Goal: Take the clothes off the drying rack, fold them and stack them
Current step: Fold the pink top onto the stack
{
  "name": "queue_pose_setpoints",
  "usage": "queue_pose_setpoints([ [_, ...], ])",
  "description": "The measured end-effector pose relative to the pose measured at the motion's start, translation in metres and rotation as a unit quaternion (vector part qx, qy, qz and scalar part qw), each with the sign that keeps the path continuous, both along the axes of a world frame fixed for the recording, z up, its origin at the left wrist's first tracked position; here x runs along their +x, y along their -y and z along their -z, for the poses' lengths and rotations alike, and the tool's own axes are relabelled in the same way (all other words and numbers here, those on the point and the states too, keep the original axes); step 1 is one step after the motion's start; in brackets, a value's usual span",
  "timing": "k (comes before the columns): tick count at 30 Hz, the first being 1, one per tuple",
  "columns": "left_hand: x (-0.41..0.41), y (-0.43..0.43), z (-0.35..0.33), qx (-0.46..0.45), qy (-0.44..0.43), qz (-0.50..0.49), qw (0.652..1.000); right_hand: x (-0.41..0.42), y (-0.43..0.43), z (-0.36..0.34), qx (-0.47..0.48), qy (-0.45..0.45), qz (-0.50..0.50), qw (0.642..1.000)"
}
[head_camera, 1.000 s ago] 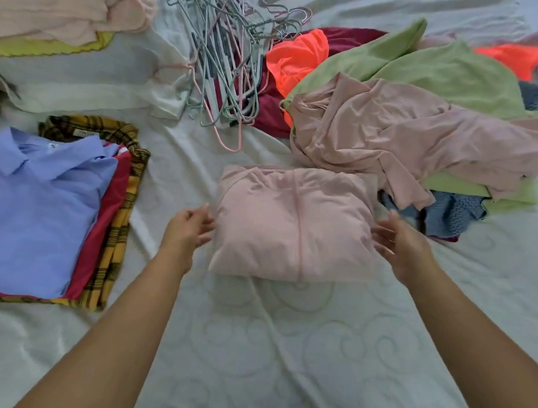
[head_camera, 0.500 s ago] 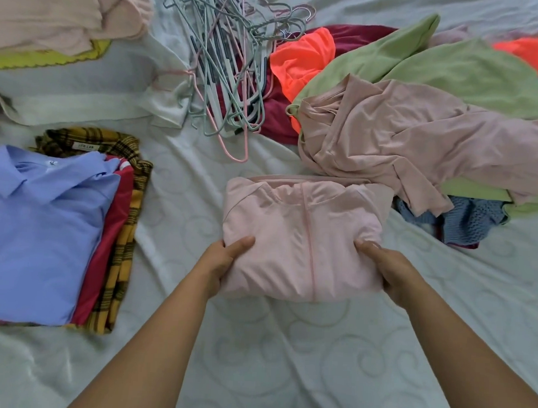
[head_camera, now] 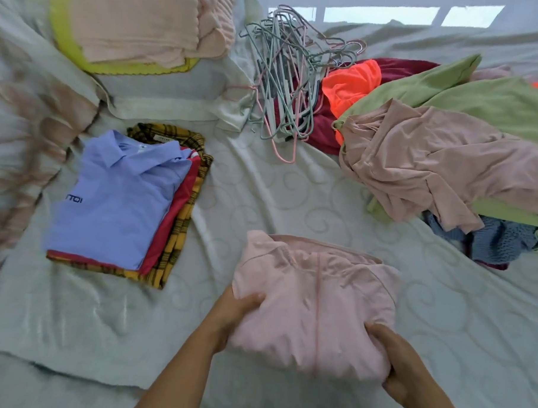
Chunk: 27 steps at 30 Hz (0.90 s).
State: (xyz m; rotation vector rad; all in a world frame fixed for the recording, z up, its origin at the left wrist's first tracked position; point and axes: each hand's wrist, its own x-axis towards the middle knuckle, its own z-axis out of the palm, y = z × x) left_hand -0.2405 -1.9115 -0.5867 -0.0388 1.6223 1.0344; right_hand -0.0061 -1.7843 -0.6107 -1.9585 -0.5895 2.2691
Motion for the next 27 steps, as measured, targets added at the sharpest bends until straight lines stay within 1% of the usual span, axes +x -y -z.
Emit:
queue_pose_setpoints([
  [3,-0.016,-0.004,-0.019,0.021,-0.082,0.062,0.994,-0.013,0.001,-0.020,0.067,0.005,-0.003,0.998],
  [6,-0.050,-0.008,-0.047,0.039,-0.126,0.078,0.988,-0.046,0.002,-0.049,0.129,-0.011,-0.004,0.992],
  [10,-0.134,-0.001,-0.097,0.090,-0.198,0.063,0.974,-0.131,0.008,-0.094,0.177,-0.093,-0.006,0.980],
  [14,-0.242,0.026,-0.152,0.117,-0.241,0.052,0.962,-0.240,0.031,-0.127,0.235,-0.206,-0.001,0.950],
  [16,-0.292,0.046,-0.170,0.118,-0.256,0.029,0.959,-0.291,0.047,-0.137,0.238,-0.255,0.008,0.937],
  [18,-0.336,0.067,-0.169,0.105,-0.246,0.009,0.963,-0.333,0.063,-0.131,0.223,-0.279,0.023,0.934],
  [20,-0.367,0.085,-0.145,0.073,-0.226,0.001,0.971,-0.367,0.080,-0.107,0.196,-0.258,0.021,0.946],
  [24,-0.384,0.116,-0.057,-0.031,-0.136,-0.026,0.990,-0.394,0.115,-0.042,0.122,-0.136,-0.026,0.983],
  [26,-0.385,0.125,-0.025,-0.025,-0.108,-0.034,0.993,-0.394,0.122,-0.023,0.102,-0.091,-0.046,0.990],
  [27,-0.387,0.127,-0.017,-0.005,-0.109,-0.039,0.993,-0.393,0.123,-0.019,0.105,-0.090,-0.049,0.989],
])
